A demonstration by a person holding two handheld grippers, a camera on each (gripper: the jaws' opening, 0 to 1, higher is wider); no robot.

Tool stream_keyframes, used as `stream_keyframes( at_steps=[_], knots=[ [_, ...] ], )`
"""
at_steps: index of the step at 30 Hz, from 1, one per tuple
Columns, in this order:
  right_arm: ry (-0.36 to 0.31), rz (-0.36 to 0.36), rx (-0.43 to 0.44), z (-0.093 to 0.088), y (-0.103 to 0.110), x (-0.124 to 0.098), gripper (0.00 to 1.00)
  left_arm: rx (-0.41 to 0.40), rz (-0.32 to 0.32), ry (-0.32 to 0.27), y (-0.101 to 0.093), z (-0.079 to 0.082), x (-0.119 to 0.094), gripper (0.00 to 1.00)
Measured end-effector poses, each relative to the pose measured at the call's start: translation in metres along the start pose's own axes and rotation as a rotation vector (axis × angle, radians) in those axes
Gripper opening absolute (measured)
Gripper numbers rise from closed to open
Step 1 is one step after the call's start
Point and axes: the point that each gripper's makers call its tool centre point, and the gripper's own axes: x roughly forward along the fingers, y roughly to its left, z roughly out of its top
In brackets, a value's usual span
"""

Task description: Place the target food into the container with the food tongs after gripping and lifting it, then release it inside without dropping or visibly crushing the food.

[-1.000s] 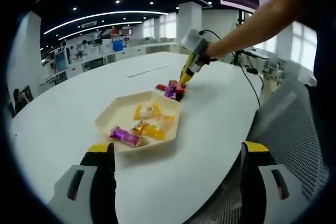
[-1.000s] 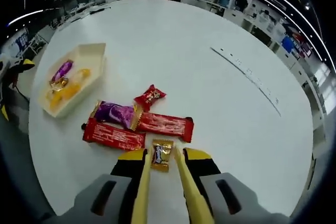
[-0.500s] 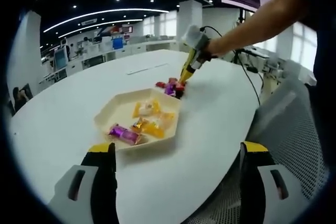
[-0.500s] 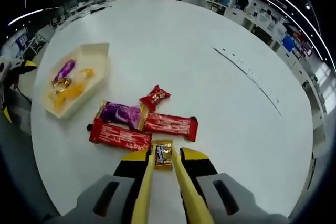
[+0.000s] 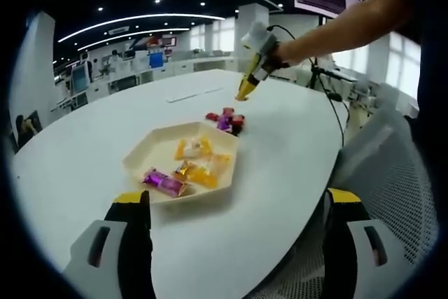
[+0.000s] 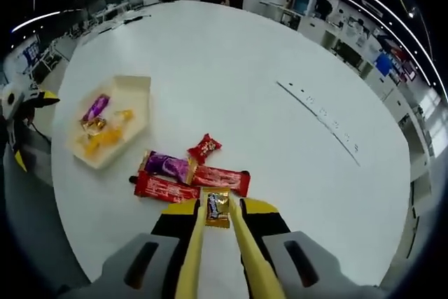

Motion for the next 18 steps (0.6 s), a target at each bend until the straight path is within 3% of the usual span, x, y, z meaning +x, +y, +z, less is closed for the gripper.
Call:
stream_keyframes(
  at_steps=[12,18],
  knots=[
    [-0.038,-0.035,-0.016,0.044,-0.02,-0.041,0.22,0.022,-0.008,-0.005,-0.002,0.0,0.0,1.0],
    [-0.032,-0.038,-0.037,0.053,-0.019,-0.05,0.21,0.025,-0.003,-0.014,-0.001,0.002,-0.001,1.0]
  ],
)
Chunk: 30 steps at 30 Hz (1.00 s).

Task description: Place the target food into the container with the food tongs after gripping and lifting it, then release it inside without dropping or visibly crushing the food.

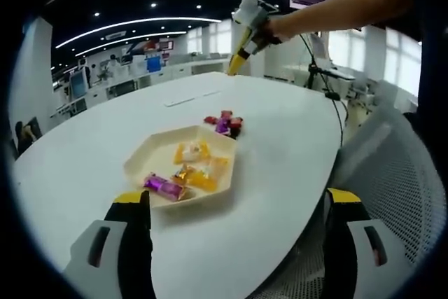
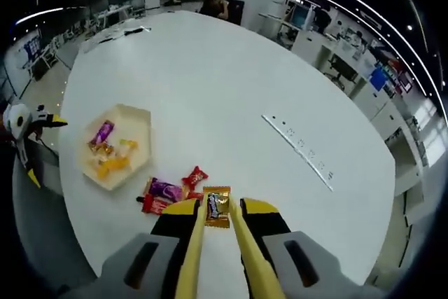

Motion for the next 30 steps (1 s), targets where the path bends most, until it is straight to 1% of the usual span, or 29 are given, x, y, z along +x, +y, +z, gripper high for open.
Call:
stream_keyframes(
  at_steps=[16,20,30],
  knots=[
    [-0.014,-0.006,-0.018,0.017,0.014,-0.011,0.21,0.016,-0.003,-0.006,-0.001,0.002,-0.001,1.0],
    [-0.021,-0.003,-0.022,0.025,0.02,-0.011,0.21,0.018,-0.003,-0.009,-0.002,0.002,-0.001,1.0],
    [-0.046,0.024,-0.053,0.052,0.043,-0.006,0.22,0.024,0.005,-0.01,-0.001,0.003,-0.002,0.99]
  ],
)
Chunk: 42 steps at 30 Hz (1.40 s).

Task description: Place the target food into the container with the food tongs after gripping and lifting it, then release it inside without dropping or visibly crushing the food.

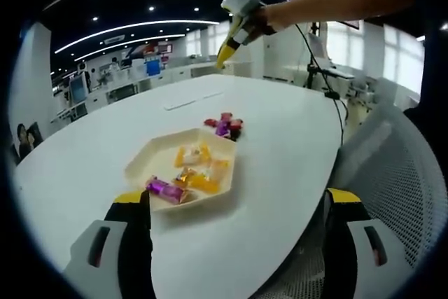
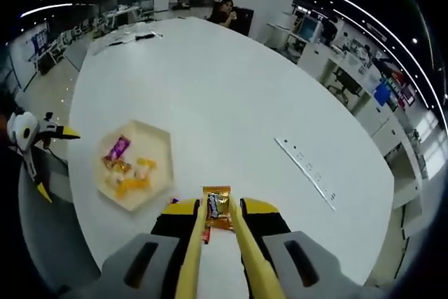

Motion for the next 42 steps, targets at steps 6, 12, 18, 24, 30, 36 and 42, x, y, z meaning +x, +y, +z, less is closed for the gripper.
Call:
stream_keyframes(
  at_steps=[6,12,18,24,30,36,42],
  knots=[
    [-0.01,0.032,-0.018,0.017,0.02,0.01,0.22,-0.002,0.004,-0.005,0.001,0.001,0.0,0.99],
    [-0.022,0.058,-0.054,0.035,0.04,0.017,0.22,-0.002,0.007,-0.009,0.002,0.002,-0.001,0.99],
    [-0.036,0.097,-0.084,0.052,0.061,0.023,0.22,-0.001,0.01,-0.011,0.002,0.002,-0.001,0.99],
    [-0.055,0.128,-0.101,0.071,0.085,0.031,0.22,0.006,0.007,-0.012,0.001,0.002,-0.001,0.99],
    [-0.073,0.153,-0.123,0.091,0.104,0.038,0.22,0.007,0.003,-0.009,0.0,0.002,-0.001,0.99],
    [-0.09,0.175,-0.145,0.109,0.125,0.045,0.22,0.004,0.009,-0.011,0.001,0.002,-0.002,0.99],
    [-0.101,0.202,-0.159,0.122,0.144,0.05,0.22,0.008,0.007,-0.008,0.001,0.001,-0.001,0.99]
  ],
)
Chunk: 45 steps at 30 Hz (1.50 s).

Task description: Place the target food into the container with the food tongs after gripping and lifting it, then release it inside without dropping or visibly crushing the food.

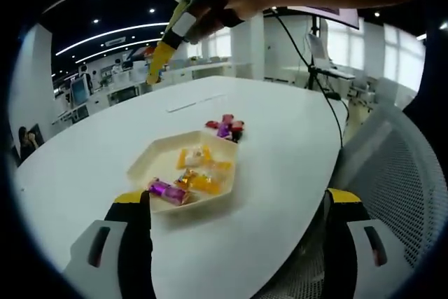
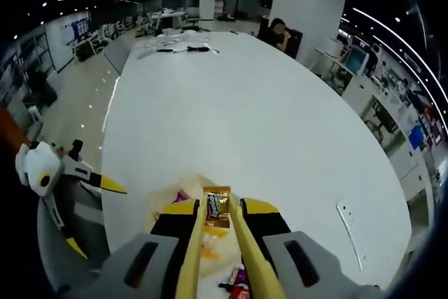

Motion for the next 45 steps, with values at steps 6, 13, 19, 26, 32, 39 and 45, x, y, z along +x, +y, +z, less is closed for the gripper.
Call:
stream_keyframes(
  at_steps=[6,13,19,26,32,39,45],
  knots=[
    [-0.001,0.019,-0.028,0.007,0.011,0.006,0.22,-0.001,0.0,0.003,0.0,0.0,0.0,0.99],
    [-0.018,0.028,-0.026,0.009,0.012,0.007,0.24,-0.001,0.007,0.001,0.002,0.0,0.0,0.99],
    [-0.019,0.029,-0.03,0.008,0.011,0.006,0.24,-0.008,0.014,-0.003,0.003,0.0,0.0,0.99],
    [-0.029,0.028,-0.034,0.007,0.008,-0.001,0.24,-0.009,0.015,0.0,0.003,0.0,0.0,0.99],
    [-0.04,0.025,-0.034,0.005,0.006,-0.009,0.24,-0.012,0.02,-0.002,0.004,0.0,0.0,0.99],
    [-0.047,0.006,-0.042,-0.001,0.002,-0.022,0.24,-0.018,0.017,-0.005,0.004,0.0,-0.001,0.99],
    [-0.038,-0.003,-0.028,-0.014,-0.009,-0.03,0.25,-0.019,0.013,-0.002,0.003,-0.001,-0.001,0.99]
  ],
)
